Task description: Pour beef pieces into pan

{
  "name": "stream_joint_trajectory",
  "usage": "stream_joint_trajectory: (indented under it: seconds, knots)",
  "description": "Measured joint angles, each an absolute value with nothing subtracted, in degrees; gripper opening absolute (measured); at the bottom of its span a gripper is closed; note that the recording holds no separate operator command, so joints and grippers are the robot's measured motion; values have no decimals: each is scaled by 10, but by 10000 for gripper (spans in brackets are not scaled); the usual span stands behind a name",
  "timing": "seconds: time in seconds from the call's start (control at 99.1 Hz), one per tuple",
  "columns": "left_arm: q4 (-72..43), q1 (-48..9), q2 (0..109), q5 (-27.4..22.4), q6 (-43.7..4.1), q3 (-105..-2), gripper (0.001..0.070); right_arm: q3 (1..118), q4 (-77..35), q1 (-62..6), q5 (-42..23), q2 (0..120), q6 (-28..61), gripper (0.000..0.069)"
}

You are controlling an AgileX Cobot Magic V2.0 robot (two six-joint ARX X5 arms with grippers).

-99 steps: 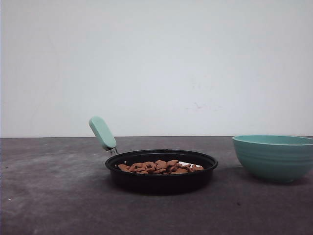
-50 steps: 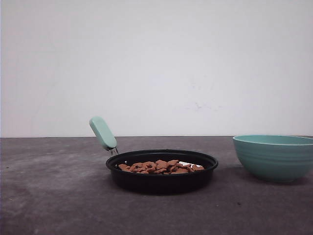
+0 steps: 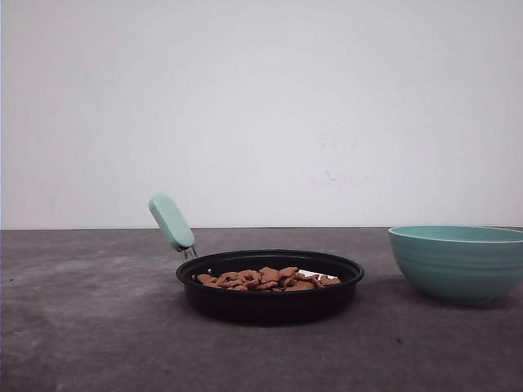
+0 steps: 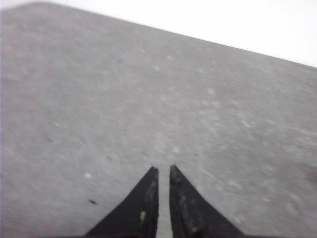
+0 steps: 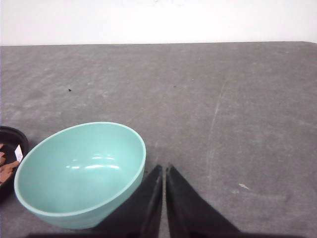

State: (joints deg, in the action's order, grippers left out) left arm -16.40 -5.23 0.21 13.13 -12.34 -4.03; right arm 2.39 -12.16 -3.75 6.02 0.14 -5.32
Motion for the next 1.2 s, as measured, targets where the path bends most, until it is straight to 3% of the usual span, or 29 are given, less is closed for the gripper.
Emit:
stream_joint_trajectory:
  seconds: [0.222, 0.414, 1.2]
  knots:
    - [-164, -39, 2, 113, -97, -40, 14, 24, -122, -37, 60, 1, -53, 10]
    - [-162, -34, 2, 1, -68, -39, 14, 24, -122, -37, 60, 1, -53, 10]
    - [-162, -34, 2, 15, -53, -39, 14, 24, -122, -37, 60, 1, -53, 10]
